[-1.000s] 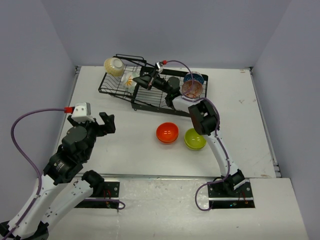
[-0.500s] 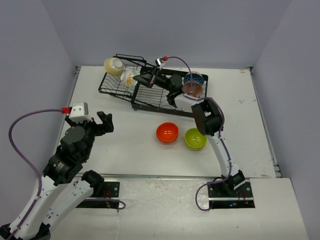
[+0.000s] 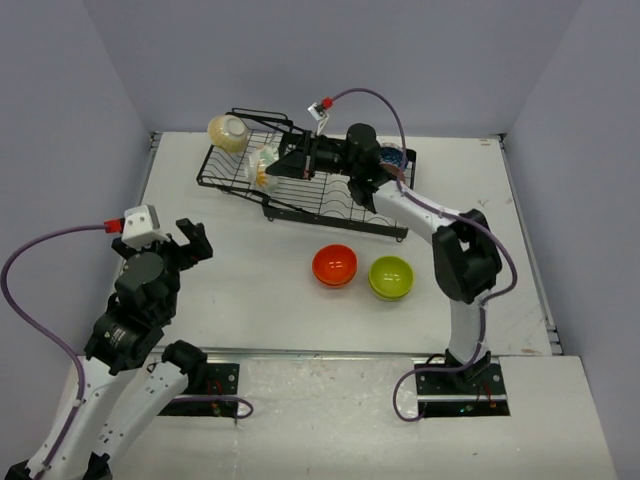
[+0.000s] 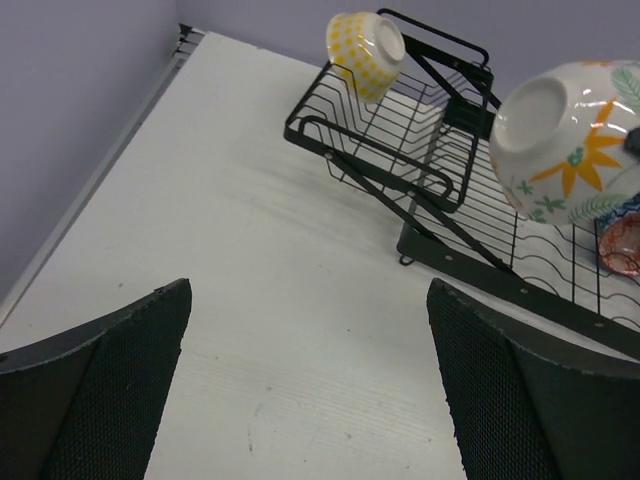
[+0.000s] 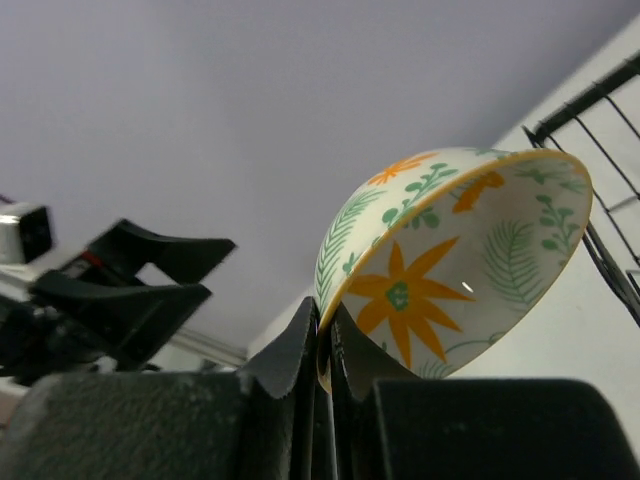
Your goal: Unload the bowls from the dish rack
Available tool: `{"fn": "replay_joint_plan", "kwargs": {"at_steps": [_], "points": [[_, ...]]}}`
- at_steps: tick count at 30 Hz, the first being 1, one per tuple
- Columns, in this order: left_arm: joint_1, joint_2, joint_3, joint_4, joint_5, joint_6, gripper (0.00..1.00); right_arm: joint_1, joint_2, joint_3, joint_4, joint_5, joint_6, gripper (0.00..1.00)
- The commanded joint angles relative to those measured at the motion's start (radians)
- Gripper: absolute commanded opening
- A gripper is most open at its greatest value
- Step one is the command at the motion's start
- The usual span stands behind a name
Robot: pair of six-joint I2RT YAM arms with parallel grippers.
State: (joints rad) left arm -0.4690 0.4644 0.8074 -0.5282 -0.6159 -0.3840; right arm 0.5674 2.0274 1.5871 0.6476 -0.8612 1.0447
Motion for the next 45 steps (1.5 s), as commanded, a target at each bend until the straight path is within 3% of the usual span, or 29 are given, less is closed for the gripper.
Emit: {"fn": "replay_joint_plan", "kwargs": {"at_steps": [1,3,6,11,18,29,39,45], "points": [[0.046,-0.046,0.032,0.0,-0.074,-0.026,1.0,0.101,-0.188,0.033,-0.605,0.202,-0.53,0.0],[0.075,-0.084,0.027,0.004,-0.085,-0.033,1.0,0.184,-0.223,0.048,-0.826,0.336,-0.627,0.0],[0.108,-0.113,0.024,0.01,-0.096,-0.039,1.0,0.294,-0.236,0.089,-1.022,0.619,-0.764,0.0],[0.122,-0.122,0.033,-0.018,-0.119,-0.056,1.0,0.442,-0.144,0.235,-1.29,0.843,-0.83,0.0],[0.122,-0.23,0.033,-0.039,-0.223,-0.095,1.0,0.549,0.077,0.517,-1.633,1.103,-0.87,0.0],[0.122,-0.237,0.027,-0.046,-0.212,-0.104,1.0,0.58,0.289,0.683,-1.74,1.183,-0.902,0.0],[0.122,-0.228,0.027,-0.043,-0.202,-0.101,1.0,0.589,0.326,0.691,-1.703,1.145,-0.916,0.0],[0.122,-0.227,0.026,-0.044,-0.203,-0.098,1.0,0.592,0.364,0.732,-1.72,1.151,-0.925,0.1]]}}
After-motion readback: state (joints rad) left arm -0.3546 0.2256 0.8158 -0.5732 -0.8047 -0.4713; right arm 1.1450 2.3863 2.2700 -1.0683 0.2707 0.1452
